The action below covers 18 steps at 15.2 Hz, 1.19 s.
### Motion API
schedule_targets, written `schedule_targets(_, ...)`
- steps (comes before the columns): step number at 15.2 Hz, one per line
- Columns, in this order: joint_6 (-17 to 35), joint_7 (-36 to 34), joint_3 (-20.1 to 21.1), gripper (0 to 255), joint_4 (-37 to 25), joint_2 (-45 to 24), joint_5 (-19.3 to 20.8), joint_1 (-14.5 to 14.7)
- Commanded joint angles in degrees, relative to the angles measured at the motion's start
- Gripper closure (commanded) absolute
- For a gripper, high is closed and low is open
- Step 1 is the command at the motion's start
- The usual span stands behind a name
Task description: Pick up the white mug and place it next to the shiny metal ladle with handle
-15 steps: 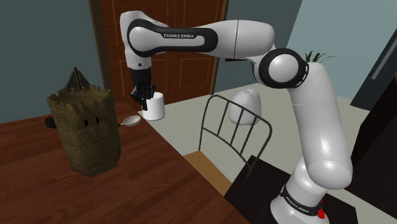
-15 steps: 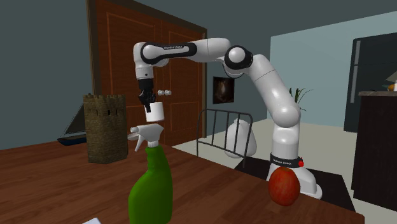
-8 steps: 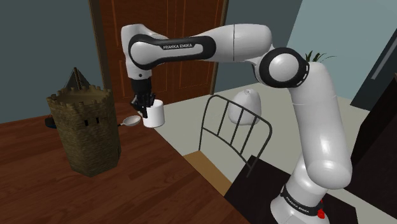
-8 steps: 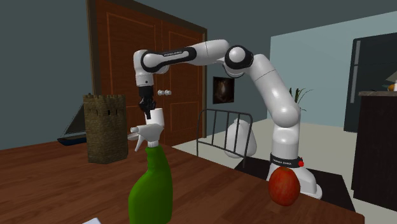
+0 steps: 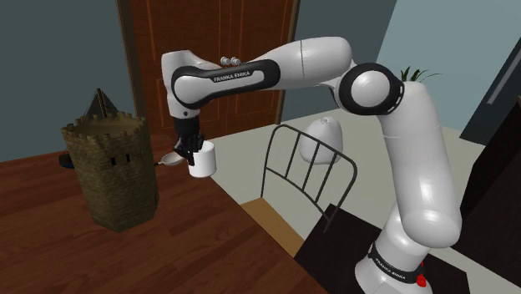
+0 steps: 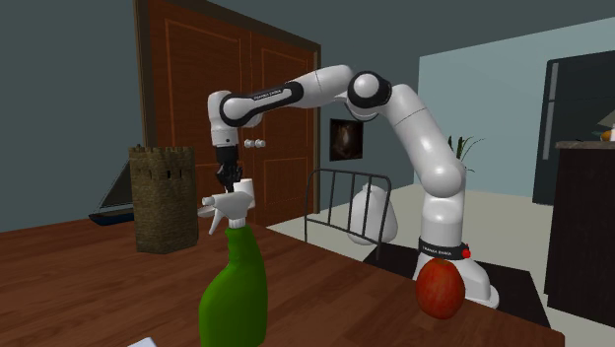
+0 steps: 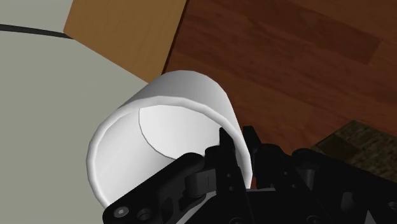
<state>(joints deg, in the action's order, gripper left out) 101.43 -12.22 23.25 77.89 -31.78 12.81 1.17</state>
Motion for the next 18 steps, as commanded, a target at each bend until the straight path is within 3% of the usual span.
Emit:
schedule_targets(1,1.3,-0.2,-0.1,255,1.1,-0.2,0.1,0.0)
schedule_targets(9,6.4,-0.8,-0.5,255,4.7,-1.8,0.9,-0.2)
schedule_targets(17,6.4,-0.8,-0.5,255,4.7,-1.8,0.9,-0.2)
schedule_targets(18,6.4,-0.8,-0.5,0,4.7,-1.8,0.9,-0.2)
